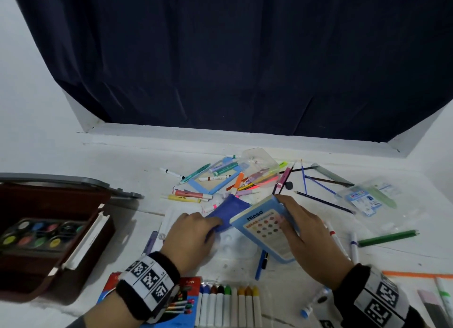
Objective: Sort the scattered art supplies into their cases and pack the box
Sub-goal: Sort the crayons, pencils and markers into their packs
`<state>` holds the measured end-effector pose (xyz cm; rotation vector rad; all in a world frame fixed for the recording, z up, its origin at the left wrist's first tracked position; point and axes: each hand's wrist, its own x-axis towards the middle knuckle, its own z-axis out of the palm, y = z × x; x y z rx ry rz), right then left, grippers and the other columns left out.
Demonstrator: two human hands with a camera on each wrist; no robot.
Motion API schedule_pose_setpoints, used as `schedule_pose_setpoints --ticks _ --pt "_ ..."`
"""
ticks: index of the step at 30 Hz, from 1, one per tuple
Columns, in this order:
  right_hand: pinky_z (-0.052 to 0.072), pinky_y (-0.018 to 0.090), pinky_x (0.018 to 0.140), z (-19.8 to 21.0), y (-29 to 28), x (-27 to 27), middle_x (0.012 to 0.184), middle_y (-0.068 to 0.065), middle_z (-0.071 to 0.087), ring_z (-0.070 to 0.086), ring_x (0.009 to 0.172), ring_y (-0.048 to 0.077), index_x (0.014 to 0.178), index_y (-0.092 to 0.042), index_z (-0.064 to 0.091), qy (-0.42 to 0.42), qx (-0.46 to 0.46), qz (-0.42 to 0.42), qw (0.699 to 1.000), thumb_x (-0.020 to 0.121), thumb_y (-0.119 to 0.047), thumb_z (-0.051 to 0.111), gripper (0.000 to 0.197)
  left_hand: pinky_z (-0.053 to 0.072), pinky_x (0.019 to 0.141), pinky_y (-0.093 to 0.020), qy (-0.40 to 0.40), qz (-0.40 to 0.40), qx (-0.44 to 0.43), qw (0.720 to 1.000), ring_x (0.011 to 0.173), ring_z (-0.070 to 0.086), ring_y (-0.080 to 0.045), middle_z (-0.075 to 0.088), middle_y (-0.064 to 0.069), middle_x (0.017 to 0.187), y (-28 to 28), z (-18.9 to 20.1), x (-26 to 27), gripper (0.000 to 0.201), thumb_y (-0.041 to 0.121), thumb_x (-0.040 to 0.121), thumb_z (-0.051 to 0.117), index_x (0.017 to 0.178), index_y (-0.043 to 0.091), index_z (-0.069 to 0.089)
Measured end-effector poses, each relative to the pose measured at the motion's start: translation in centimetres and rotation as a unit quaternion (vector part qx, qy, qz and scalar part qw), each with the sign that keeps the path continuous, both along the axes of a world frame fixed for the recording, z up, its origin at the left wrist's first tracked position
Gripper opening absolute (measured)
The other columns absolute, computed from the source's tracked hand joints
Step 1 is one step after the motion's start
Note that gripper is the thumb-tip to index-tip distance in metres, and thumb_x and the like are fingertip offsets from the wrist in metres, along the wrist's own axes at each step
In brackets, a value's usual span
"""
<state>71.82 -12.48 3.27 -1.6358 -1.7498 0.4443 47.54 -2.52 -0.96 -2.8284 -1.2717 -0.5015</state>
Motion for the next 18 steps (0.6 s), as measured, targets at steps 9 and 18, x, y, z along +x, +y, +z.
schedule_pose_setpoints --ticks 9,18 --pt "0.053 0.011 0.067 -0.1 1.5 1.2 0.115 -0.008 0.061 0.061 0.100 0.005 0.133 -0.034 0.041 -0.016 -0.022 -0.019 0.999 0.103 -0.027 0.041 0.031 0.051 0.088 -0.022 0.064 -0.128 -0.274 0.951 0.097 0.064 -0.002 0.071 0.014 0.108 2.2 0.6 0.8 0.024 0.036 0.090 0.066 0.114 0.034 0.069" --pt "0.058 0.040 0.078 1.2 3.4 1.7 0.106 -0.010 0.058 0.061 0.101 0.020 0.127 -0.037 0.046 -0.096 0.082 -0.026 0.992 0.099 -0.017 0.051 0.034 0.047 0.088 -0.029 0.008 0.048 -0.201 0.978 0.102 0.061 -0.022 0.064 -0.008 0.119 15.0 1.5 -0.5 0.030 0.010 0.094 0.061 0.120 0.025 0.067"
